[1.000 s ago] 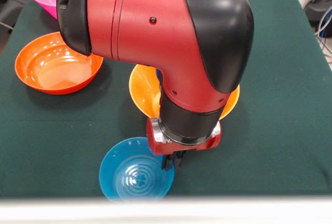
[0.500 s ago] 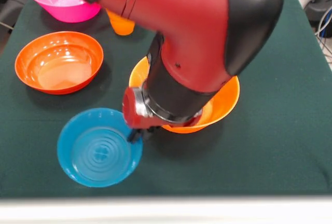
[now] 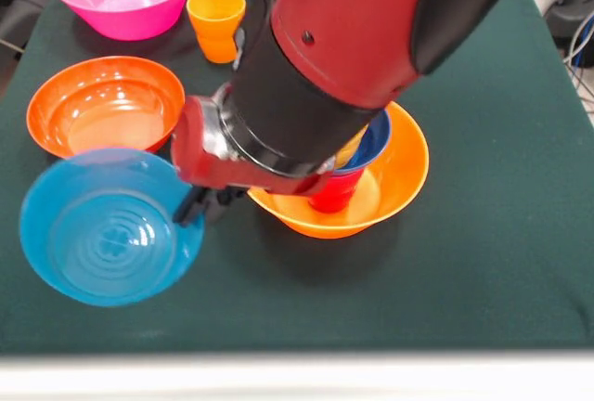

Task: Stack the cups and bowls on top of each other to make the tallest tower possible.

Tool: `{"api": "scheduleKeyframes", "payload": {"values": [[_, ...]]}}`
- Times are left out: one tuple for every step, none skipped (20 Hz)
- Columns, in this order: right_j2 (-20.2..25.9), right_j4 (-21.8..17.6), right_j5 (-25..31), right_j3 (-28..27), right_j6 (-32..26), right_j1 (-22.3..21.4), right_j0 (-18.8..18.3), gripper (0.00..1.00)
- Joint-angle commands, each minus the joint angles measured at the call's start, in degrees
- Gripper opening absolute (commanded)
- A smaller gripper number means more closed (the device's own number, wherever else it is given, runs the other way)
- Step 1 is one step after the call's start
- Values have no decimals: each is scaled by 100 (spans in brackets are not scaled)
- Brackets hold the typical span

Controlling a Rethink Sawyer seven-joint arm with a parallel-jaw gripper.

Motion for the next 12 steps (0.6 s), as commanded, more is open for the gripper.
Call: {"api": "scheduleKeyframes", "payload": {"values": [[-340, -106, 344, 756, -723, -321, 0, 0], [-396, -41, 338, 811, -650, -354, -13, 0], [-428, 121, 355, 915, -525, -392, -51, 0], [-459, 282, 372, 1019, -400, -430, -90, 0], [-551, 553, 413, 1271, -332, -532, -152, 0], [-623, 832, 500, 1534, -260, -653, -207, 0], [-699, 1086, 482, 1792, -172, -793, -254, 0], [-774, 1340, 464, 2051, -84, -932, -300, 0], [-873, 1554, 451, 2312, 21, -1081, -338, 0], [-948, 1745, 433, 2521, 120, -1213, -361, 0], [-1032, 1971, 482, 2790, 237, -1371, -390, 0], [-1087, 2188, 444, 3025, 373, -1510, -416, 0]]}}
